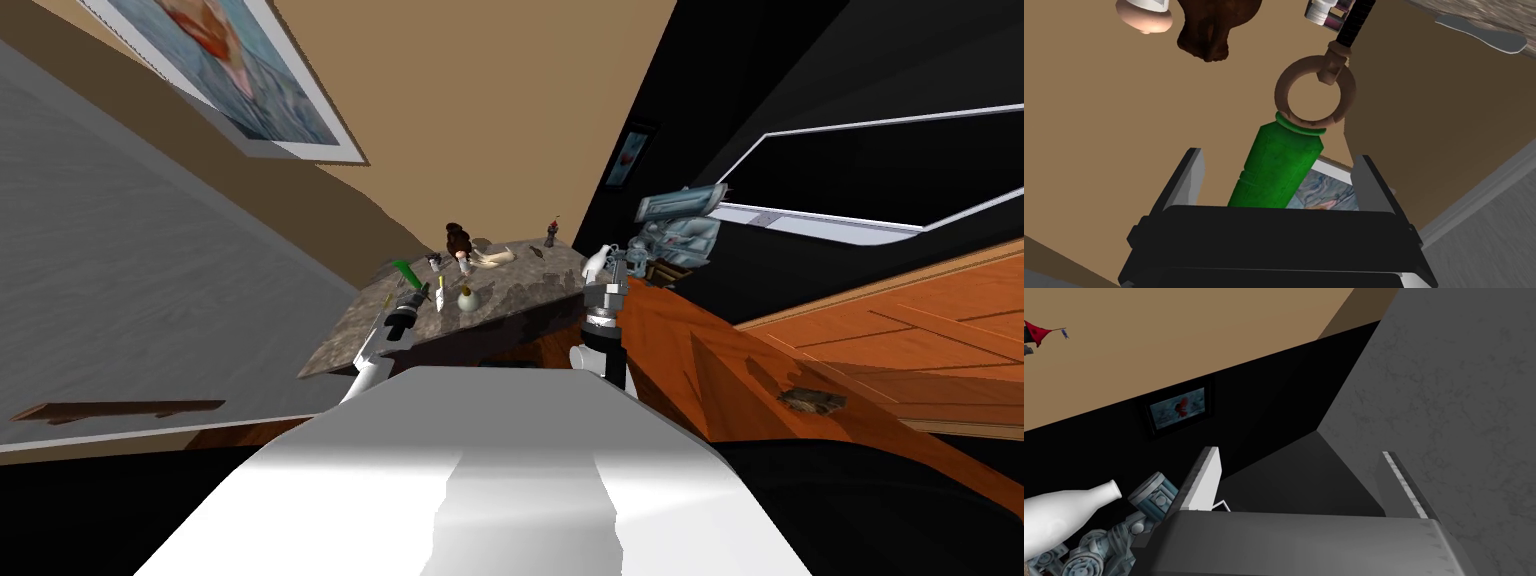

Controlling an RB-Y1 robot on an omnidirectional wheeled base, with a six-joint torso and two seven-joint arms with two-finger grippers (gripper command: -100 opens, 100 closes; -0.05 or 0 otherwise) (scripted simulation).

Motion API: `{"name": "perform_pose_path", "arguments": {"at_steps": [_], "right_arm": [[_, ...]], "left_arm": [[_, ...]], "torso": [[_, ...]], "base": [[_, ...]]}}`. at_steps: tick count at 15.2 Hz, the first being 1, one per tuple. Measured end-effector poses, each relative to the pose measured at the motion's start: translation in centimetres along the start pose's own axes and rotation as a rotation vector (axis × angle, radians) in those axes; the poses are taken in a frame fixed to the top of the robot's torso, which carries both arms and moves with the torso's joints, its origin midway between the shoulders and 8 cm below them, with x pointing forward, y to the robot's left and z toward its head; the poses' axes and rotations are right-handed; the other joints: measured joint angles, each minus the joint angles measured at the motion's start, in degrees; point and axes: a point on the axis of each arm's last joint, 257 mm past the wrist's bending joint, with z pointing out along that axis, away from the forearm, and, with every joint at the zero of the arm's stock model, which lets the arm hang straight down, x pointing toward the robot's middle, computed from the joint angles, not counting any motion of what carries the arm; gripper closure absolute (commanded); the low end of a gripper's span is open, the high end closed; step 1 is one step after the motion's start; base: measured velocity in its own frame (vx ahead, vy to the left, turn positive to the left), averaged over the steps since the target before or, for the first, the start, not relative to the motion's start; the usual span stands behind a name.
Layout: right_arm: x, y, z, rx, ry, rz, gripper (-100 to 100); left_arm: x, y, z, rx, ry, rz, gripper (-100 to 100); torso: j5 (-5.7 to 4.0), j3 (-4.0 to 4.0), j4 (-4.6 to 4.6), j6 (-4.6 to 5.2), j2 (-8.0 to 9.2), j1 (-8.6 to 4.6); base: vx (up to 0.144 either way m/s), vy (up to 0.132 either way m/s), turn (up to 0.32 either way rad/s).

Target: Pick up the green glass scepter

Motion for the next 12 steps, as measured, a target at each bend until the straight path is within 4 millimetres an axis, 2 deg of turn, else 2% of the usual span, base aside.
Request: {"name": "perform_pose_path", "arguments": {"at_steps": [1,6,7,12], "right_arm": [[0.0,0.0,0.0,0.0,0.0,0.0,0],[0.0,0.0,0.0,0.0,0.0,0.0,0],[0.0,0.0,0.0,0.0,0.0,0.0,0],[0.0,0.0,0.0,0.0,0.0,0.0,0]], "left_arm": [[0.0,0.0,0.0,0.0,0.0,0.0,100],[0.0,0.1,0.0,-0.001,0.001,0.001,100],[0.0,0.1,0.0,-0.001,0.001,0.001,-100],[-1.2,1.6,0.9,-0.034,-0.004,0.125,-100]], "torso": [[0.01,0.02,0.01,0.0,0.03,0.03],[0.03,-0.01,0.01,0.08,-0.03,0.1],[0.03,-0.02,0.01,0.08,-0.04,0.1],[0.04,0.0,0.02,0.11,-0.01,0.13]], "base": [[0.0,0.0,0.0],[0.0,0.0,0.005],[-0.006,-0.001,-0.128],[-0.015,0.005,-0.137]]}}
